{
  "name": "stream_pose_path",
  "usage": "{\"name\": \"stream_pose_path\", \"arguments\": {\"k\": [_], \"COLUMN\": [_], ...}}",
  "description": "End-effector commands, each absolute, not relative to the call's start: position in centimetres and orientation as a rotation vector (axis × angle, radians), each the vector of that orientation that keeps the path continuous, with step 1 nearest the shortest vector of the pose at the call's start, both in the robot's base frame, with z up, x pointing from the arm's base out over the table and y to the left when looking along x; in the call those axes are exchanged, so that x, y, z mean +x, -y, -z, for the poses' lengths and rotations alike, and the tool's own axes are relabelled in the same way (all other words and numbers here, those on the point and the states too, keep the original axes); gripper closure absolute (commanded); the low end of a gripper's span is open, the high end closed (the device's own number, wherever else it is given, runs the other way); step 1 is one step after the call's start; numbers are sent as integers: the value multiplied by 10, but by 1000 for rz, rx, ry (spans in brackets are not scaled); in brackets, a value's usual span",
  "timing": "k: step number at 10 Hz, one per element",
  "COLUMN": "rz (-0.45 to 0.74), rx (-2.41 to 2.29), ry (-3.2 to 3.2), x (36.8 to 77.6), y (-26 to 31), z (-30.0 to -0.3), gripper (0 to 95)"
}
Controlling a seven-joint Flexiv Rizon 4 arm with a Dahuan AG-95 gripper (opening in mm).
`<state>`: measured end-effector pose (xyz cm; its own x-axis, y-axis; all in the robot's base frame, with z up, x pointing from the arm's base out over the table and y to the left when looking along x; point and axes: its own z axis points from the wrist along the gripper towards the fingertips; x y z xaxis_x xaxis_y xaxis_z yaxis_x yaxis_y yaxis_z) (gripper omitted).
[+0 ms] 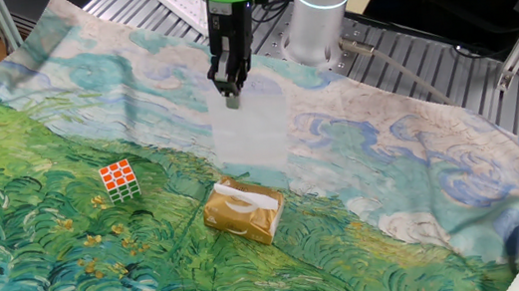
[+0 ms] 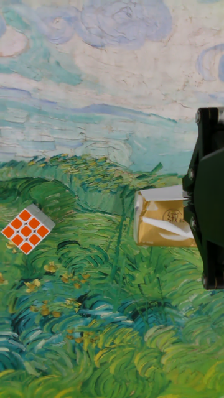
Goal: Pull out a napkin
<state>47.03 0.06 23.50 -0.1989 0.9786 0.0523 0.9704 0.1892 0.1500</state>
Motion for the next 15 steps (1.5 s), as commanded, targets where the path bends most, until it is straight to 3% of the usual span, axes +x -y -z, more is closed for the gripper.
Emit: {"name": "stream_pose_path", "arguments": {"k": [1, 2, 5, 15], "rz": [-232, -233, -239, -265], "rx": [1952, 1948, 1966, 2082], "ry": [-2381, -2385, -2375, -2297], "x": [470, 470, 470, 470], "y": [-1, -1, -1, -1], "z": [-235, -235, -235, -235], "gripper": [950, 950, 380, 380]}}
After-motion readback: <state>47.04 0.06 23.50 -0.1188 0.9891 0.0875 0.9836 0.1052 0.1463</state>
